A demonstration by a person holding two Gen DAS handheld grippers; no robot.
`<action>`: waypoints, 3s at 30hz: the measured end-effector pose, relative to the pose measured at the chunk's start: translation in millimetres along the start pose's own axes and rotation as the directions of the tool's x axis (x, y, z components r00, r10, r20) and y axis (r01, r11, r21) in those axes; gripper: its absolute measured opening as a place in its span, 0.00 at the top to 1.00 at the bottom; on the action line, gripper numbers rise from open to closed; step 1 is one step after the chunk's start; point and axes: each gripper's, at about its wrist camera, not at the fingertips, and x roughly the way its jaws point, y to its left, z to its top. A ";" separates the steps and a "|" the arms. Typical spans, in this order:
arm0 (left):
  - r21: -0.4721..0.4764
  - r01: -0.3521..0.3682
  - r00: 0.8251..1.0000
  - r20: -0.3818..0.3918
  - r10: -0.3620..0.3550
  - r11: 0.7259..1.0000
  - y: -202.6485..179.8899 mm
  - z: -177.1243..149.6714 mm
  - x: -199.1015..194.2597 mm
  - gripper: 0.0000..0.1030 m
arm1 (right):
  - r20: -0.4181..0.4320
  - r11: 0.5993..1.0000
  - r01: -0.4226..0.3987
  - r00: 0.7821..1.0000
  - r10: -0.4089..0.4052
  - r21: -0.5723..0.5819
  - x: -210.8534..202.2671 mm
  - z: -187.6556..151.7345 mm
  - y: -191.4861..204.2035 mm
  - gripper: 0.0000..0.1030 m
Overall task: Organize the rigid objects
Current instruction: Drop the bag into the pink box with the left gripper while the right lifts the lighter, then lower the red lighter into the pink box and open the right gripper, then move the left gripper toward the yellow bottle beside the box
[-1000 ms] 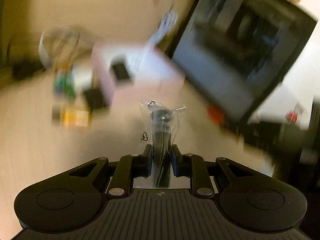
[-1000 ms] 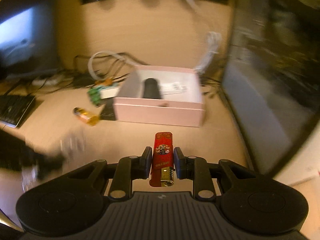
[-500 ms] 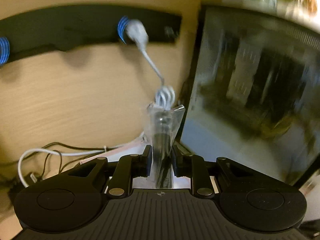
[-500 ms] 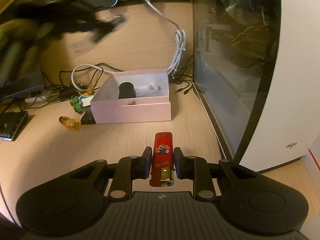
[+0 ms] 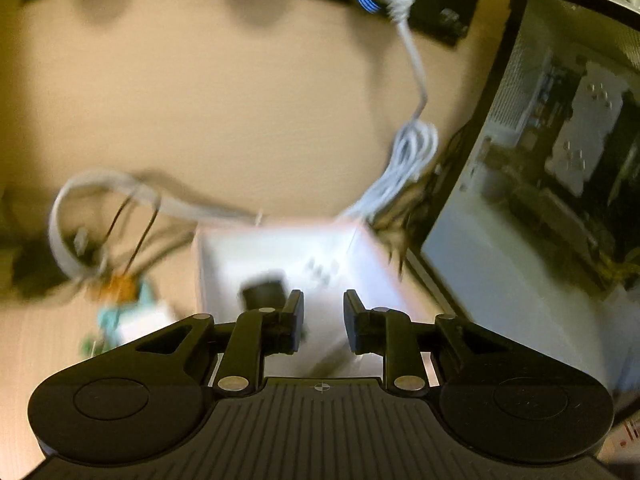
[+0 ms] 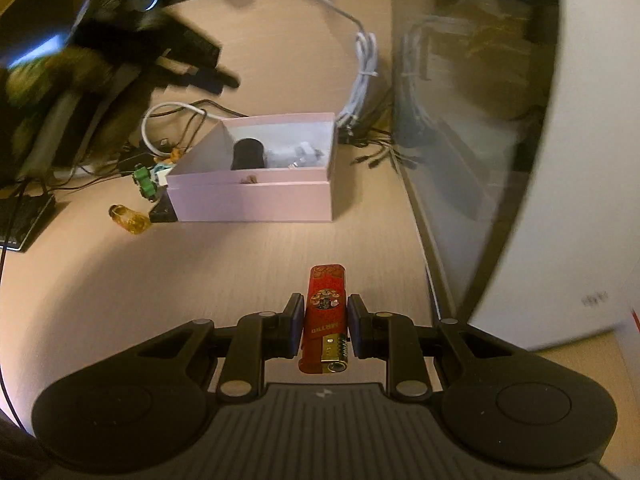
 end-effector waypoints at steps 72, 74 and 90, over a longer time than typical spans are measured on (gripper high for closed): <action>0.092 -0.172 0.965 -0.186 0.187 0.981 113.4 31.9 90.9 0.75 | -0.200 0.996 -0.033 0.980 0.015 -0.084 79.7 -10.4 62.0 0.09; 0.139 -0.174 0.957 -0.210 0.201 0.975 111.9 31.7 104.2 0.75 | -0.203 0.996 -0.029 0.979 0.011 -0.086 79.8 -9.5 58.1 0.10; 0.151 -0.040 0.963 -0.256 0.079 0.988 104.3 -19.8 59.5 0.76 | -0.229 0.998 0.055 0.972 -0.056 -0.014 104.5 16.3 32.1 0.13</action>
